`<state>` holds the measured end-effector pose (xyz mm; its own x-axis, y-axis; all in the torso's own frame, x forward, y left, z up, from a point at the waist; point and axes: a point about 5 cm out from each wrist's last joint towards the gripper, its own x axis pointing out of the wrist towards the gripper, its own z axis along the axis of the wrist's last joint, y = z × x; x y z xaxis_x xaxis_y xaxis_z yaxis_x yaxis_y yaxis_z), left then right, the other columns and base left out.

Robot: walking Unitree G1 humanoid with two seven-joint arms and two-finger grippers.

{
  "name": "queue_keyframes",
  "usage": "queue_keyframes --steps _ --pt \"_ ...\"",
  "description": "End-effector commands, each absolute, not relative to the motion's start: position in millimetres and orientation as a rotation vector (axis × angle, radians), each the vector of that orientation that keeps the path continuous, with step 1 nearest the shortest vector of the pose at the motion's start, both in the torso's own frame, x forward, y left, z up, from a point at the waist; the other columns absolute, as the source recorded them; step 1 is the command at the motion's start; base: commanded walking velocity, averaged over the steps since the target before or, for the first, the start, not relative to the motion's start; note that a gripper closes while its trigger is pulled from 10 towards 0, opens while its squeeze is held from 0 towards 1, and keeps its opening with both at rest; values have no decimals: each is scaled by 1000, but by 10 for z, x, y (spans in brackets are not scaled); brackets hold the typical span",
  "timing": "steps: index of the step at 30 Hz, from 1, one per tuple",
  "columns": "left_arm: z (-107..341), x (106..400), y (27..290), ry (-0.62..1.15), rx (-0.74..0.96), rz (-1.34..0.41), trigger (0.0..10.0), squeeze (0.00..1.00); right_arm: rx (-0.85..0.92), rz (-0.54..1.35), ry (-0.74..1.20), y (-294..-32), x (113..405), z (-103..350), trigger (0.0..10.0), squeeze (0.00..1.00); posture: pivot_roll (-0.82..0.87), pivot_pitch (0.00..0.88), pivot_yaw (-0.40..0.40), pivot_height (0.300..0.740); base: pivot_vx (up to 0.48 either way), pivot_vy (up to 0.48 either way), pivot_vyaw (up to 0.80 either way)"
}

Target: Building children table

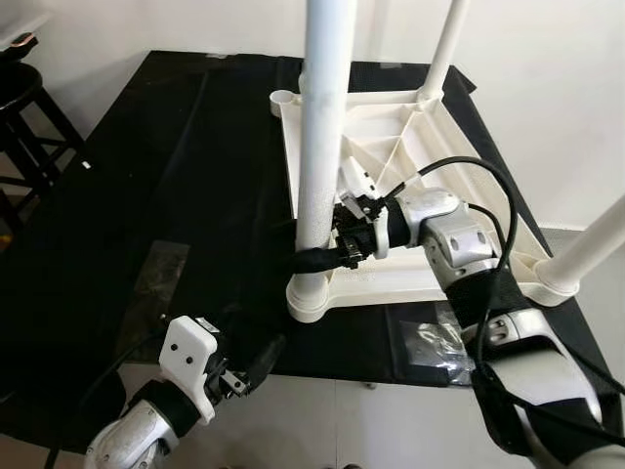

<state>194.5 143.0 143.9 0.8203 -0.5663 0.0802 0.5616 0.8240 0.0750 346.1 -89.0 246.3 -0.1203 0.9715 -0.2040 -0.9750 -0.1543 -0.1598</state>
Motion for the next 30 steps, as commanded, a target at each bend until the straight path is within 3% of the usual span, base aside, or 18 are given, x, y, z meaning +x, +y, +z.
queue_keyframes --steps 1,8,10,12,13,14,15,16,18,26,27,30 --pt "1419 1920 1405 -86 39 -602 10000 0 -306 1745 26 -887 3433 2440 0 0 -94 182 -74 740 0 0 0" --pt "1425 1924 1393 -90 34 -600 10000 0 -305 1621 -10 -945 3448 2338 0 0 -105 182 -80 740 0 0 0" --pt "1427 1930 1399 -92 33 -598 10000 0 -251 1374 -11 -913 3449 2168 0 0 -119 182 -88 740 0 0 0" --pt "1427 1930 1399 -92 33 -598 10000 0 -251 1374 -11 -913 3449 2168 0 0 -119 182 -88 740 0 0 0" --pt "1427 1936 1413 -92 34 -597 10000 0 -165 944 22 -847 3481 1964 0 0 -134 181 -86 740 0 0 0" --pt "1432 1949 1426 -93 34 -595 10000 0 -120 771 90 -790 3234 1689 0 0 -136 181 -71 740 0 0 0" --pt "1432 1949 1426 -93 34 -595 10000 0 -120 771 90 -790 3234 1689 0 0 -136 181 -71 740 0 0 0" --pt "1424 1965 1444 -93 37 -595 10000 0 -105 695 155 -718 2995 1507 0 0 -163 172 -55 740 0 0 0" --pt "1417 1982 1455 -92 39 -595 10000 0 -115 663 172 -686 2865 1445 0 0 -171 161 -48 740 0 0 0" --pt "1392 2027 1475 -84 48 -599 10000 0 -149 707 133 -613 2932 1500 0 0 -163 145 -40 740 0 0 0" --pt "1381 2040 1508 -83 54 -583 10000 0 -154 706 102 -601 3018 1573 10000 0 -163 138 -25 740 0 0 0" --pt "1378 2046 1513 -81 57 -585 10000 0 -147 706 87 -597 3041 1614 10000 0 -163 138 -25 740 0 0 0"
